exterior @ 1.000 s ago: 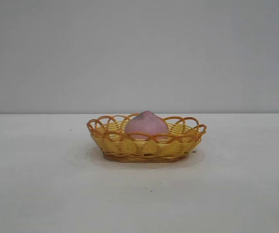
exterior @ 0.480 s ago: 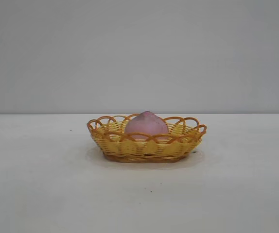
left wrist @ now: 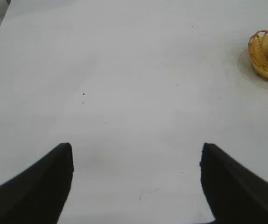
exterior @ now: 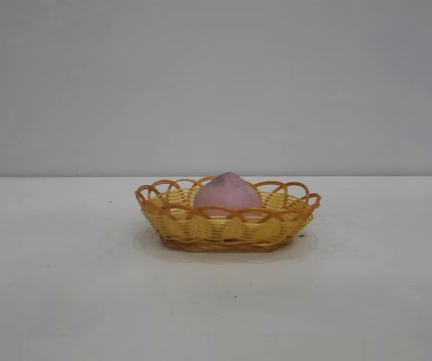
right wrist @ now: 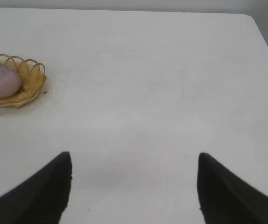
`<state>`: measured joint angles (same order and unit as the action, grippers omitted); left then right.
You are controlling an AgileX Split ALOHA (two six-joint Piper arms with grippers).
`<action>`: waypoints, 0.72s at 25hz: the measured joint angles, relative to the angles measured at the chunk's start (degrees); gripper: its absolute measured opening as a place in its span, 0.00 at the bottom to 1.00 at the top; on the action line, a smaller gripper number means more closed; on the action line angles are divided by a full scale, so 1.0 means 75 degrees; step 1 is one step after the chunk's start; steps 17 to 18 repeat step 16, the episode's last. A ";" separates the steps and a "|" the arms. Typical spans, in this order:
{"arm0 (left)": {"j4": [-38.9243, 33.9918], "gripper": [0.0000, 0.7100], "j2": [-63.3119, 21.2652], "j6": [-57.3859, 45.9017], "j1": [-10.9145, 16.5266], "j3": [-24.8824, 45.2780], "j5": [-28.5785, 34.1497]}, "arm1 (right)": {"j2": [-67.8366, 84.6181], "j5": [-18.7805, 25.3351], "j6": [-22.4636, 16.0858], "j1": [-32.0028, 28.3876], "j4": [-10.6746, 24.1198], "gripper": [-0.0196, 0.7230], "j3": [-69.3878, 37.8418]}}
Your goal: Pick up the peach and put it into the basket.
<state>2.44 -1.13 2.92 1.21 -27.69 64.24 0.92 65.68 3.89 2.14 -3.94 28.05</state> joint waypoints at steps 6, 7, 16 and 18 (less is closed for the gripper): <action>0.0000 0.75 0.0000 0.0000 0.0000 0.0000 0.0000 | 0.0000 0.0000 0.0000 0.0235 0.0000 0.75 0.0000; 0.0000 0.75 0.0000 0.0000 0.0000 0.0000 0.0000 | 0.0000 0.0000 0.0000 0.0235 0.0000 0.75 0.0000; 0.0000 0.75 0.0000 0.0000 0.0000 0.0000 0.0000 | 0.0000 0.0000 0.0000 0.0235 0.0000 0.75 0.0000; 0.0000 0.75 0.0000 0.0000 0.0000 0.0000 0.0000 | 0.0000 0.0000 0.0000 0.0235 0.0000 0.75 0.0000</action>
